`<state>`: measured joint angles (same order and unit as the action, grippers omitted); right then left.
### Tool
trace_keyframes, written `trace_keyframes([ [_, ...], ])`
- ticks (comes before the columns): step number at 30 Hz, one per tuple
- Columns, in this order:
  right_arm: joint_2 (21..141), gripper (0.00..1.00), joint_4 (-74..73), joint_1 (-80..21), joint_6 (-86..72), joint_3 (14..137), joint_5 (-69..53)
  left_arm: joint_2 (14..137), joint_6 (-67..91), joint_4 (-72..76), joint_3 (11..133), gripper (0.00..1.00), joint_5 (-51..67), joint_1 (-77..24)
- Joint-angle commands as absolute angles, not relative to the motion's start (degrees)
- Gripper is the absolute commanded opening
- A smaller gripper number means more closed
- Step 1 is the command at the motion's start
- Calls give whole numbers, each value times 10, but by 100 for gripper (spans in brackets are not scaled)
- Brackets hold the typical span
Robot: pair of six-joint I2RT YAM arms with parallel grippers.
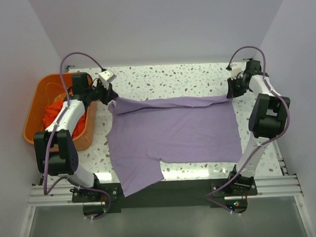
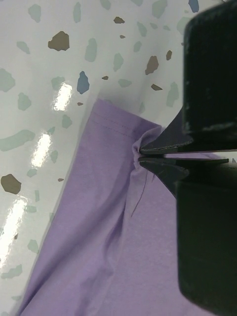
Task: Fold and stack the t-shirts
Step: Fold the tshirt
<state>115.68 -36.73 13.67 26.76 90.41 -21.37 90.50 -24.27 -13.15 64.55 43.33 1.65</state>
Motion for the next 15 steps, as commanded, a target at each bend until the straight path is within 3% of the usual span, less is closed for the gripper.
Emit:
trace_keyframes([
  [1,1106,0,-384,139,280,920,-241,907,-289,-169,698,0,446,27],
  [15,1081,0,-389,138,337,836,-213,877,-416,-294,654,0,453,30],
])
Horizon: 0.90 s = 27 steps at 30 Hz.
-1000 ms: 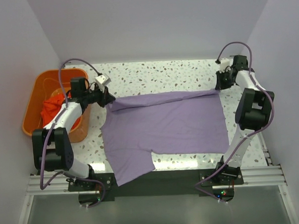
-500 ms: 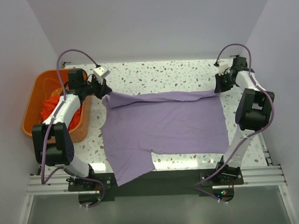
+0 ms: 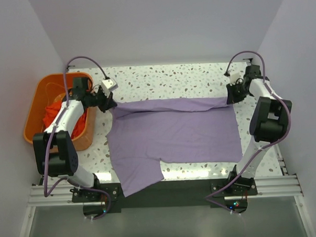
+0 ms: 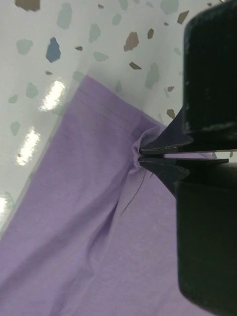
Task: Fold and stack the t-shirts
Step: Fold the tshirt
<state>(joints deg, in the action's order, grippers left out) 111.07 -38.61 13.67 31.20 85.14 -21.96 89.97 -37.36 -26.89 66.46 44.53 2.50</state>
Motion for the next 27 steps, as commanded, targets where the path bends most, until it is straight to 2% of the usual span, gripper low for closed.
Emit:
trace_keyframes([
  [1,1083,0,-388,139,337,827,-210,876,-417,-293,645,0,452,30],
  [27,1080,0,-398,156,342,860,-198,869,-433,-327,689,0,445,54],
])
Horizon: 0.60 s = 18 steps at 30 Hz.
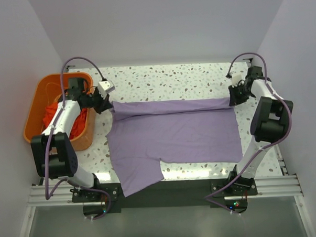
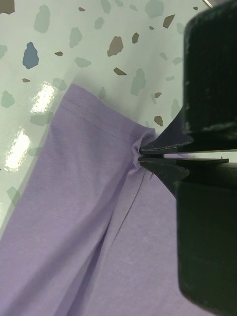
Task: Fold and stack the t-shirts
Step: Fold the tshirt
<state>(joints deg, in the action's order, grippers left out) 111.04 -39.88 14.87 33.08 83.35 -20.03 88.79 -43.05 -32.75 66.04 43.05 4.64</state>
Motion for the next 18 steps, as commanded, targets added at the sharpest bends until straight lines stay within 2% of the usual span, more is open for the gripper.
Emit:
trace_keyframes([
  [1,1080,0,-400,156,345,861,-200,869,-437,-327,690,0,445,55],
  [8,1092,0,-423,156,363,857,-213,889,-477,-352,676,0,448,54],
  [10,1096,11,-447,156,376,855,-218,893,-489,-360,672,0,446,52],
  [12,1095,33,-458,156,385,847,-214,901,-504,-380,678,1,446,51],
  [13,1089,41,-462,155,392,843,-211,911,-515,-409,685,13,448,49],
  [14,1085,48,-462,156,395,838,-205,917,-526,-422,692,20,453,47],
  [15,1080,50,-461,155,396,831,-194,924,-523,-430,703,25,449,39],
  [16,1071,50,-458,156,397,827,-190,933,-513,-427,707,35,442,33],
  [18,1060,51,-454,156,395,827,-178,939,-490,-418,705,40,411,5],
])
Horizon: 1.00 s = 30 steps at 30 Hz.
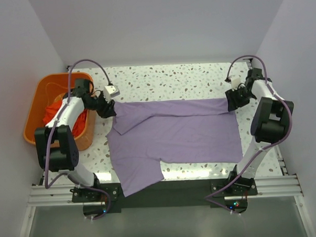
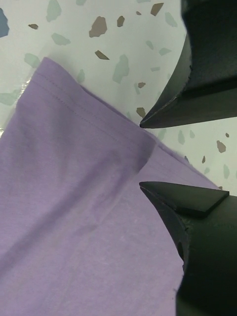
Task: Fold and stack the t-shirts
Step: Fold the tshirt
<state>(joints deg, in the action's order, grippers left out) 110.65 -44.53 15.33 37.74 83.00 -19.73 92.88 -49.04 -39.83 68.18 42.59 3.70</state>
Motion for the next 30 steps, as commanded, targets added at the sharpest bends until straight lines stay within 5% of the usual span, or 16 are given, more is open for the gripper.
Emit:
trace_keyframes([
  [1,1056,51,-451,156,393,829,-175,940,-481,-396,701,42,403,4],
  [14,1080,42,-455,107,379,863,-178,1088,-338,-349,809,48,306,-86],
  [30,1123,39,-490,43,355,904,-228,1150,-330,-375,811,41,309,-97],
])
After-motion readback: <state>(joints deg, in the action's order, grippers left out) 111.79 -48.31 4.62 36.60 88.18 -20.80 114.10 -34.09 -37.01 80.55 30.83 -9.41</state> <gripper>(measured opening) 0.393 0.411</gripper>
